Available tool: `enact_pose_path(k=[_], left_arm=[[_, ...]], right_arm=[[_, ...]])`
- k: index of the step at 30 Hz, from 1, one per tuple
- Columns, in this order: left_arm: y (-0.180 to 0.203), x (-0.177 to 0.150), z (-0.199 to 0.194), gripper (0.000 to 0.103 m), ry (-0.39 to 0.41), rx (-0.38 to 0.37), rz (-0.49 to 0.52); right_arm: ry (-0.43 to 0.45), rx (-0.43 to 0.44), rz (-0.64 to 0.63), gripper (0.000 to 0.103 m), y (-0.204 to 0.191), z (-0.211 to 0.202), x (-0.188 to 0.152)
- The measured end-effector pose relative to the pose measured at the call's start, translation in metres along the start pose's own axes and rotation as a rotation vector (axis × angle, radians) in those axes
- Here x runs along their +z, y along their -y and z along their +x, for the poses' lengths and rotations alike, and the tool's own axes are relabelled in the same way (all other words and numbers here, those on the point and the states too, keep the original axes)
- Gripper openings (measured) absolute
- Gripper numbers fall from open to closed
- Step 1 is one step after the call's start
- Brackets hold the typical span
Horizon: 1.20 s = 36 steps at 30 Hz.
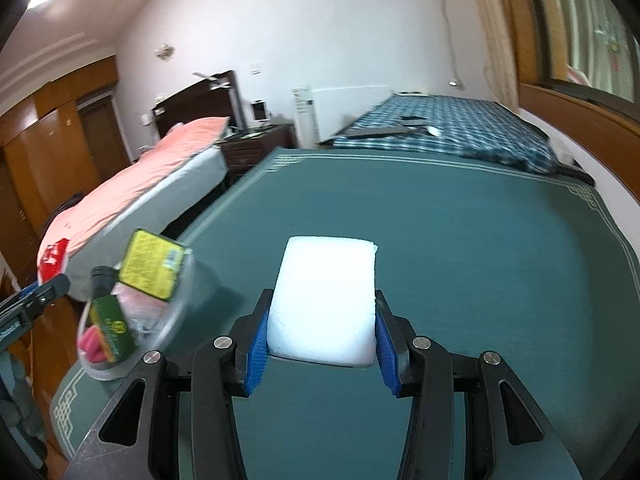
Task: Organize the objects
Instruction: 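Carry the glue packet and white sponge over the clear bowl with both grippers, then lower the glue packet into the bowl and open the left gripper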
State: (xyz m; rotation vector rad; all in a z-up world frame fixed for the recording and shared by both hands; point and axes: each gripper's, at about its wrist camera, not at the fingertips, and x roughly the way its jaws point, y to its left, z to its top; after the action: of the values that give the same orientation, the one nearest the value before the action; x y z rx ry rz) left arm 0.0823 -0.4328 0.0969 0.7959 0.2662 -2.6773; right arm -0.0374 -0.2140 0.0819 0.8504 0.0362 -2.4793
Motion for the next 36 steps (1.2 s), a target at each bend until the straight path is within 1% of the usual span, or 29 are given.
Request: enact_pose_path(k=[3, 6, 9, 15, 18, 20, 22, 28, 32, 34, 36], left_arm=[[-0.015, -0.003, -0.001, 0.057, 0.0, 0.02, 0.001], [-0.029, -0.007, -0.001, 0.057, -0.012, 0.023, 0.003], [-0.041, -0.013, 0.003, 0.058, -0.041, -0.003, -0.001], [-0.057, -0.024, 0.016, 0.058, -0.088, -0.023, -0.014], [-0.065, -0.028, 0.024, 0.059, -0.113, -0.053, -0.036], [-0.067, -0.029, 0.029, 0.062, -0.124, -0.078, -0.042], [-0.069, -0.03, 0.033, 0.072, -0.129, -0.095, -0.047], [-0.081, -0.033, 0.041, 0.075, -0.138, -0.14, -0.092], [-0.082, -0.034, 0.041, 0.076, -0.134, -0.146, -0.092], [-0.081, -0.035, 0.04, 0.079, -0.129, -0.153, -0.093], [-0.08, -0.035, 0.041, 0.08, -0.126, -0.161, -0.091]], right_arm=[[0.008, 0.026, -0.028, 0.047, -0.02, -0.001, 0.004], [0.019, 0.048, -0.052, 0.047, -0.037, -0.002, 0.008], [0.027, 0.067, -0.073, 0.047, -0.053, -0.002, 0.01], [0.041, 0.096, -0.111, 0.047, -0.078, -0.003, 0.015], [0.048, 0.106, -0.13, 0.047, -0.087, -0.003, 0.017], [0.052, 0.113, -0.137, 0.047, -0.089, -0.002, 0.02], [0.058, 0.122, -0.144, 0.047, -0.094, -0.002, 0.024], [0.082, 0.151, -0.173, 0.047, -0.115, -0.003, 0.03], [0.108, 0.171, -0.207, 0.047, -0.13, -0.006, 0.034], [0.117, 0.184, -0.224, 0.047, -0.139, -0.005, 0.037], [0.123, 0.195, -0.244, 0.047, -0.151, -0.001, 0.04]])
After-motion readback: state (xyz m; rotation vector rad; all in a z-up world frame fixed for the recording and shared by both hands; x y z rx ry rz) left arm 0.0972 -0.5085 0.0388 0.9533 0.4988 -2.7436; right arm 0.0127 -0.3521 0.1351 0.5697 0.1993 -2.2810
